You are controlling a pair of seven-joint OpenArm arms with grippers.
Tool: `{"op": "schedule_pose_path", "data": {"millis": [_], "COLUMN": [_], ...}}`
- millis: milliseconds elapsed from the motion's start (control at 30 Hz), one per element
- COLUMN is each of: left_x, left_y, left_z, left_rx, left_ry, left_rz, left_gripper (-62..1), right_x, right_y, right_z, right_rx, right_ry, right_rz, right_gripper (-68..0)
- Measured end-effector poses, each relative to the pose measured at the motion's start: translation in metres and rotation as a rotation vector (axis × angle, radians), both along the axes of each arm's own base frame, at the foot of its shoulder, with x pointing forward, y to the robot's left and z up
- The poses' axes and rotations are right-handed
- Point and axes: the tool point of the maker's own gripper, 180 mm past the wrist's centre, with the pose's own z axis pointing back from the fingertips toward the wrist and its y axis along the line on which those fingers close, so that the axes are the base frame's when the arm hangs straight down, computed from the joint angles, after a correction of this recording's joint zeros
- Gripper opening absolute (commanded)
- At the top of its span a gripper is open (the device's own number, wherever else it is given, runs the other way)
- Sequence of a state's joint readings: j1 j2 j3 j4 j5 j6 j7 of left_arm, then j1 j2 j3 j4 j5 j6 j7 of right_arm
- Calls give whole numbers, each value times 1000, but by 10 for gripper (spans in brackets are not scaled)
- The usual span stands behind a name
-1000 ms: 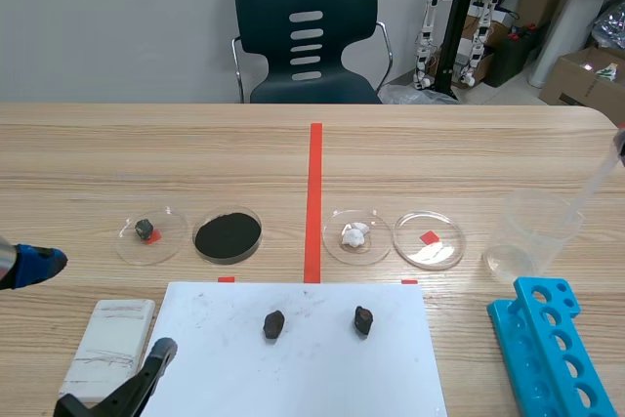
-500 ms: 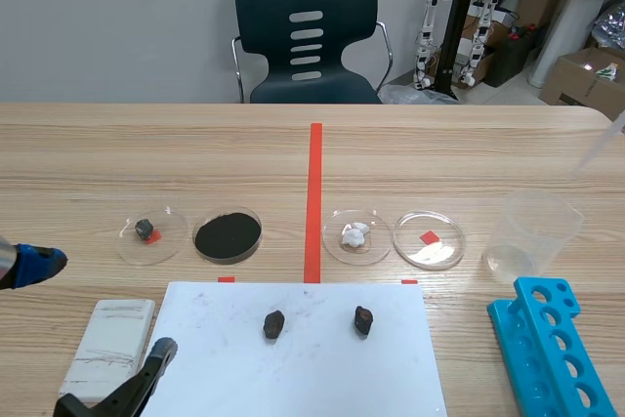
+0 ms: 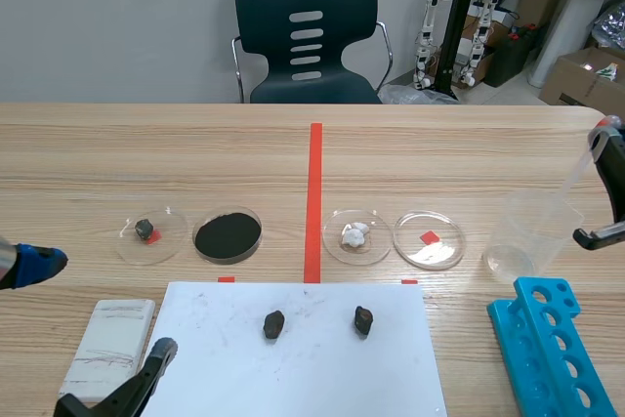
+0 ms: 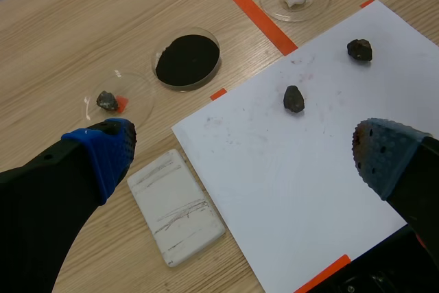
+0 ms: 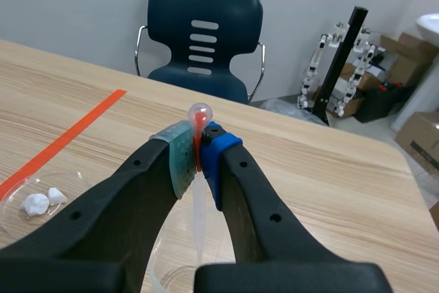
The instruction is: Put the dropper in the beaker
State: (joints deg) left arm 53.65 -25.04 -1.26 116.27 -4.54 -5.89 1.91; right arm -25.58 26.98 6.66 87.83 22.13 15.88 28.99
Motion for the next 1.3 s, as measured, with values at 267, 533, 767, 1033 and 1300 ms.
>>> {"op": "schedule_pose_path", "data": {"millis": [267,533,767,1033,1300], "left_x": [0,0,0,0,0], "left_y": [0,0,0,0,0], "left_z": [0,0,0,0,0], "left_rx": [0,0,0,0,1], "left_ry": [0,0,0,0,1], "left_rz": [0,0,0,0,1], "left_gripper": [14,14,14,14,14], "right_x": [14,29,35,33,34], "right_y": [-7,-12,-11,-11,-10], "right_z": [-34,-51,-54,-64,-69], "right_rx": [15,-4,-38,-90,-114], "right_ry": [83,121,134,174,203], "right_rz": [-25,-38,-31,-22,-16], "right_gripper": [-660,-660,-660,-660,-603]}}
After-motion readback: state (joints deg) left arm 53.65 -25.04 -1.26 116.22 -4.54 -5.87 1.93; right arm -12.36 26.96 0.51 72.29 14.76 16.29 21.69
